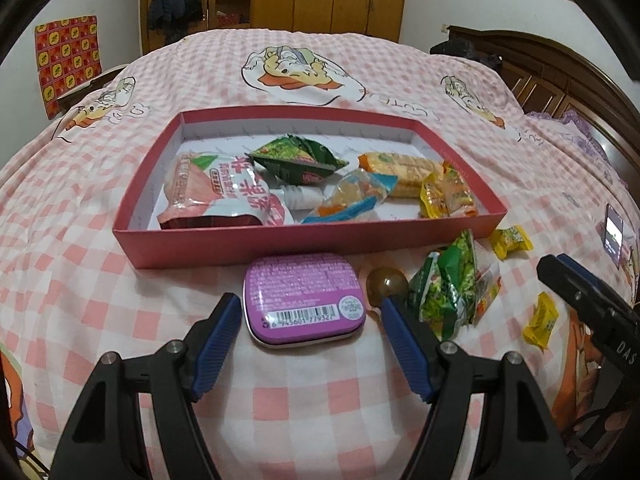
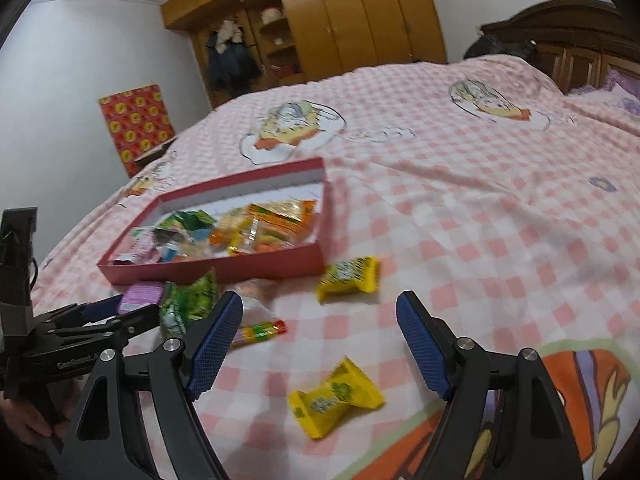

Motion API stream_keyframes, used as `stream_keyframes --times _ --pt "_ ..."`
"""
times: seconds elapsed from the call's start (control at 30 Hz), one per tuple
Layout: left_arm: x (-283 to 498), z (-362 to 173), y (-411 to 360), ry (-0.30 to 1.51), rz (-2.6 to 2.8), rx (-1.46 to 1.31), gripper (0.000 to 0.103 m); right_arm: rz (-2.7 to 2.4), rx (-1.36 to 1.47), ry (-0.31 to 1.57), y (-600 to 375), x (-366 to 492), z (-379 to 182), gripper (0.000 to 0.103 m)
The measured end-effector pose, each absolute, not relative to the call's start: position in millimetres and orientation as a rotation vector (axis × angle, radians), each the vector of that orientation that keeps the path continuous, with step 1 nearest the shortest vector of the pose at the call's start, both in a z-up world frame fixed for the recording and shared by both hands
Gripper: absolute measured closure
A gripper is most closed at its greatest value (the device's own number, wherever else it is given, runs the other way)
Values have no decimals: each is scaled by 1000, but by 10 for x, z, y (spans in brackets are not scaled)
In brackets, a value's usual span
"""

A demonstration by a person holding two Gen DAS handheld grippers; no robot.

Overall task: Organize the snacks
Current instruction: 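Grasp the purple tin with the left tool while the right tool grasps a yellow wrapped candy, then lift the purple tin with the left tool while the right tool lifts the yellow candy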

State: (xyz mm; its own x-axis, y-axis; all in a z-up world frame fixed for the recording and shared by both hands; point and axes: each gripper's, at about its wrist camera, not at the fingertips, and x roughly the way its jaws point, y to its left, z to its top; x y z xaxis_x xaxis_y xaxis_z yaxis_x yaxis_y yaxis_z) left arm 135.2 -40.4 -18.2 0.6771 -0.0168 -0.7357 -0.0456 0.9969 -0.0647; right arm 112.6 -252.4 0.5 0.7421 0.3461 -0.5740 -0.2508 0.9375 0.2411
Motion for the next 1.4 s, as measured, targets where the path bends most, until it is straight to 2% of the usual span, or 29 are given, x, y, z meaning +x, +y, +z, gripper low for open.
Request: stream_keyframes --times 0.27,0.37,0.4,0.8,0.87,0.9,0.93,1.0,1.27,1.4 --pt "1358 -192 -321 823 28 -120 27 292 280 703 -2822 1151 -99 22" --pt "1349 -181 -266 814 43 -146 38 295 310 727 -2890 1115 -128 22" --pt "1347 -183 -255 815 46 -150 38 296 314 732 -2904 1091 -128 22" --pt "1211 -151 -222 796 51 -163 39 324 105 834 -2499 1031 -189 24" --pt "1201 -153 -210 797 47 -169 39 310 87 856 -2475 1052 -235 29" --pt "1202 -152 -203 797 45 -174 39 302 82 857 -2476 1050 -240 36" --pt "1203 -155 -200 798 45 -176 39 291 80 853 -2487 1040 -237 48" --pt "1203 -159 -201 799 45 -176 39 276 86 850 -2515 1037 -237 59" --pt "1207 -164 -203 799 45 -175 38 249 76 835 -2516 1041 -221 76" --pt "1200 -159 -205 796 45 -173 39 264 65 816 -2485 1015 -195 77"
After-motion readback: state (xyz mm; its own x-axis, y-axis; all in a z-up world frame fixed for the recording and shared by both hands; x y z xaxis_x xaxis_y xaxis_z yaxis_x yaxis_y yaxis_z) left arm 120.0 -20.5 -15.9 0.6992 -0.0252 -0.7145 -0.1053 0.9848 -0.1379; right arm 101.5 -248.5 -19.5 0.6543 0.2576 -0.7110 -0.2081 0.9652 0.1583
